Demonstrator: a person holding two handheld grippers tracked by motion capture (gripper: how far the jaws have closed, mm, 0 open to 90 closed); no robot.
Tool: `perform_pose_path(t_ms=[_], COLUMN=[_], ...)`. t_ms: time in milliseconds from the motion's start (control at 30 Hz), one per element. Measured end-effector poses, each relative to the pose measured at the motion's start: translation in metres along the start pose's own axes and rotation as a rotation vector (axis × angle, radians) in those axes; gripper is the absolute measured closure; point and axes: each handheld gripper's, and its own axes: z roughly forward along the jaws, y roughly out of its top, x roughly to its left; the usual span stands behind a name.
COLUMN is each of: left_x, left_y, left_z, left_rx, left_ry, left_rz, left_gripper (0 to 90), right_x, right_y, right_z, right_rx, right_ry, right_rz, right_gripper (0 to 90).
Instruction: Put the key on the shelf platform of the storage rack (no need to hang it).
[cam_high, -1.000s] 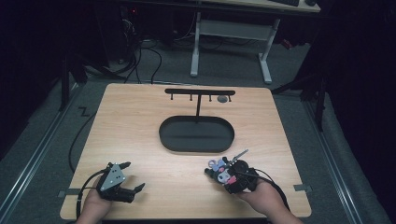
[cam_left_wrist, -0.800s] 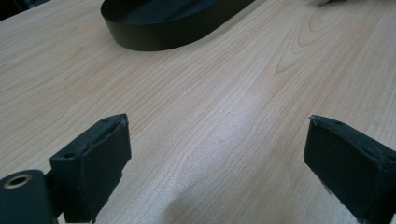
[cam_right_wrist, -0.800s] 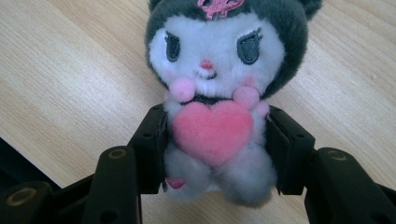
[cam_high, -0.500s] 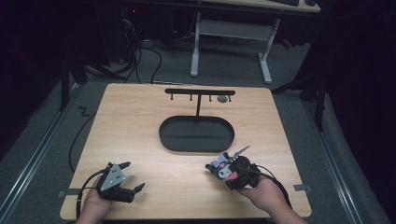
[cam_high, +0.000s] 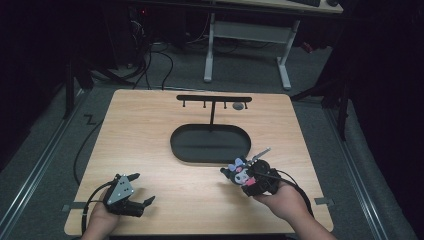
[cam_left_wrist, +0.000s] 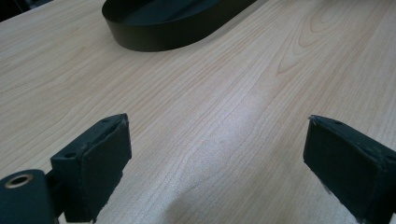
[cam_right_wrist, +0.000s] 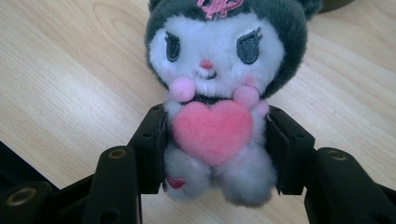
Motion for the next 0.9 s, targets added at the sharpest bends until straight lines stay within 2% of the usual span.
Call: perform_pose_path(t_ms=[200,600,733,800,900], left_x=[0.0,0.0,0.0,0.001,0.001], left_y=[0.0,-0.003,-0.004,-0.003,-0.003], left_z=[-0.001,-0.006,-0.008,-0.009,-0.009], left_rx=[-0.002,-0.013,-0.003,-0.02,-0.018], left_ry=[0.004,0.013,0.009,0.024,0.021], left_rz=[-0.003,-0.014,-0.016,-0.025,-0.028], left_gripper=[8.2,8.1,6.5,5.3,3.6], right_x=[-0.004,-0.01,-0.014,-0.016,-0.018], right_y=[0.007,0.016,0.02,0.022,0.024], right_z=[-0.007,-0.007,-0.007,-0.007,-0.007], right_rx=[-0.025,-0.059,-0.074,-0.076,-0.082], right_ry=[-0.002,0.007,0.009,0.005,0.004], right_rz=[0.003,0.026,0.039,0.039,0.046], right_gripper=[47.6,47.7,47.6,47.7,47.7])
